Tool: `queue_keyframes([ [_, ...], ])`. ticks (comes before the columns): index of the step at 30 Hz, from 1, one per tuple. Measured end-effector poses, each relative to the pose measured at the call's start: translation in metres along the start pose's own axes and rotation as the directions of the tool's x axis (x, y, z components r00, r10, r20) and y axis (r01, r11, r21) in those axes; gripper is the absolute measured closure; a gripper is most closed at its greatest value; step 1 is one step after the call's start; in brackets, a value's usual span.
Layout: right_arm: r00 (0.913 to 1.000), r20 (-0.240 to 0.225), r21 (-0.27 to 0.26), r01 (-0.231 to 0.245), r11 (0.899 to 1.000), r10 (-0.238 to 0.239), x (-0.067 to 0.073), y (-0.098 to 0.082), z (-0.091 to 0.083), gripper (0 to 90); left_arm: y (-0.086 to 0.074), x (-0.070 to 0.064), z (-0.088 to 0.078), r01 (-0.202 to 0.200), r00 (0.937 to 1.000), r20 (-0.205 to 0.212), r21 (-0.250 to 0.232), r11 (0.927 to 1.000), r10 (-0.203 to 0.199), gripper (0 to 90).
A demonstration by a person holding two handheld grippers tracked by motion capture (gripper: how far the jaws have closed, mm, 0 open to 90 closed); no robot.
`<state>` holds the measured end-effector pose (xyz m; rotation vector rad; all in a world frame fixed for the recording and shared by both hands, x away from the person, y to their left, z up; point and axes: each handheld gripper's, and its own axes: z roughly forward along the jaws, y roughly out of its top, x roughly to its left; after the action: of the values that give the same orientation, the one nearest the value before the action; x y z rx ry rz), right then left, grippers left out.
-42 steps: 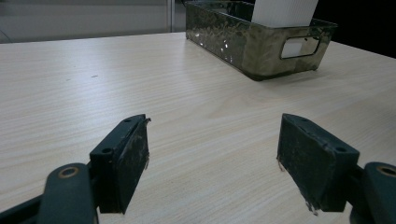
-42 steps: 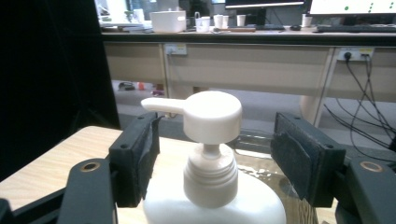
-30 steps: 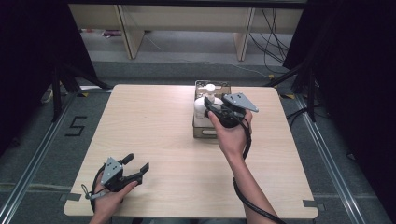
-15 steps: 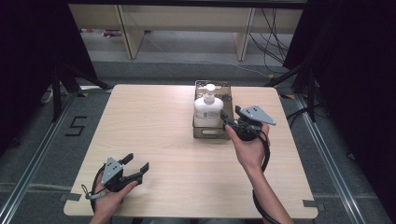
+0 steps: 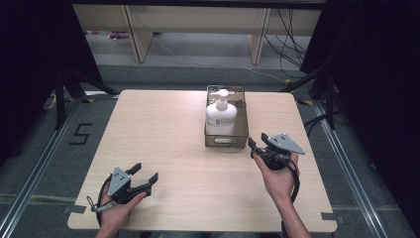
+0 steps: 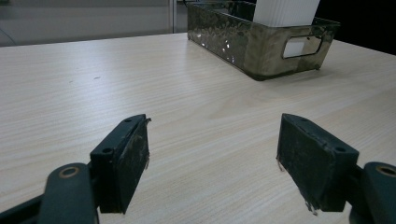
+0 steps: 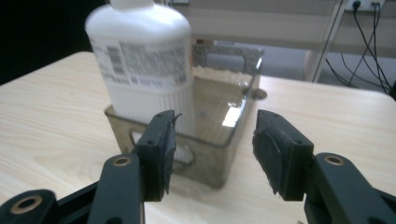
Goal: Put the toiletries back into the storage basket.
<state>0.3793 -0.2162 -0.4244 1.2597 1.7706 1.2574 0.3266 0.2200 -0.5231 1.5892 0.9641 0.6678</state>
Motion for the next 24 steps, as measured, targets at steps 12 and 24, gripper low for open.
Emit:
queue_keyframes([
  [12,0.9965,0.013,0.053,-0.083,0.995,0.083,-0.017,-0.055,-0.006,49.8,0.0,-0.001,-0.001,-0.004,0.9999,-0.01,0.013,0.9999,0.004,24.3],
  [24,0.9949,0.017,0.072,-0.101,0.992,0.1,-0.023,-0.08,-0.013,45.9,0.0,-0.001,-0.001,-0.002,0.9999,-0.014,0.011,0.9999,0.002,24.1],
])
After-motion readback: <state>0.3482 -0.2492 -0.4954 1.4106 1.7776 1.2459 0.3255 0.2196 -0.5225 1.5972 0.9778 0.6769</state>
